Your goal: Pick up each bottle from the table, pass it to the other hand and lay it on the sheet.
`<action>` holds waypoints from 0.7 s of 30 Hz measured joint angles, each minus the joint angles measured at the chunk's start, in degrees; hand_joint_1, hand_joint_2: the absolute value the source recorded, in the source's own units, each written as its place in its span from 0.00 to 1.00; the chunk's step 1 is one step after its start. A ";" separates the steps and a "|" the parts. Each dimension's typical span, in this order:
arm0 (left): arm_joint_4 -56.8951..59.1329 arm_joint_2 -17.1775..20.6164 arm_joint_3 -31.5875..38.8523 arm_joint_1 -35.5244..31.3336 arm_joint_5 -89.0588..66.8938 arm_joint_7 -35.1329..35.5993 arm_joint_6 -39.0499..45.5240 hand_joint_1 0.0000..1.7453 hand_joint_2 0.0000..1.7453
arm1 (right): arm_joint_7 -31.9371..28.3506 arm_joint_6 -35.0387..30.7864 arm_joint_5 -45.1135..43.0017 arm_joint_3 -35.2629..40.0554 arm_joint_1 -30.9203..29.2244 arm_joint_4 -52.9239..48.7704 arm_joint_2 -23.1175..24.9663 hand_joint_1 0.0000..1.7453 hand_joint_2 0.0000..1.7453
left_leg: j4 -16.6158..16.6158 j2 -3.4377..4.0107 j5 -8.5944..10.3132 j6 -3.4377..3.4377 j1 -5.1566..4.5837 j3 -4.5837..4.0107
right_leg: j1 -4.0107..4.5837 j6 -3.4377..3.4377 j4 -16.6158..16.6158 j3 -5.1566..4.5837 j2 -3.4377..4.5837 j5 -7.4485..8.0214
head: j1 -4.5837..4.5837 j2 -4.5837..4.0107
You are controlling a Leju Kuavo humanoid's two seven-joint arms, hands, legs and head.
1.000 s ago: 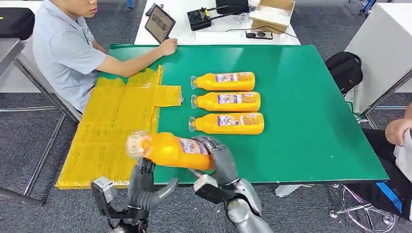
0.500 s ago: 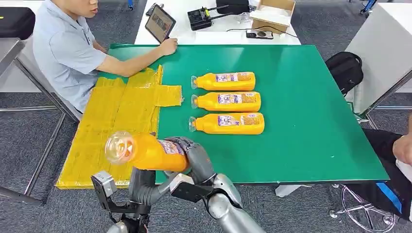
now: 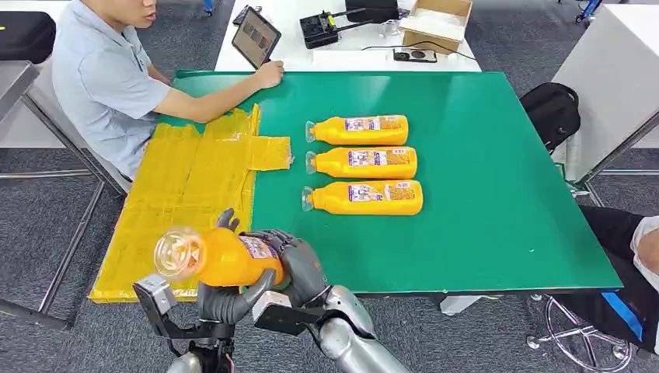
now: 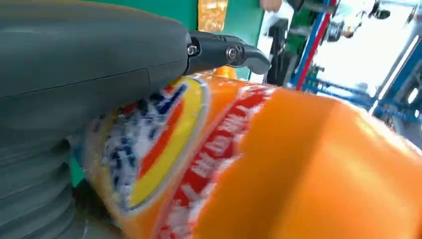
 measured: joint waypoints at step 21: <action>-1.60 -0.53 1.07 -1.96 6.64 3.37 0.46 1.00 1.00 | -6.60 -14.19 -0.37 3.15 -1.37 4.79 0.40 0.00 0.00 | 0.00 0.02 0.02 -0.02 0.00 -0.03 | 0.00 0.00 0.01 -0.03 -0.02 0.00 | 0.00 0.00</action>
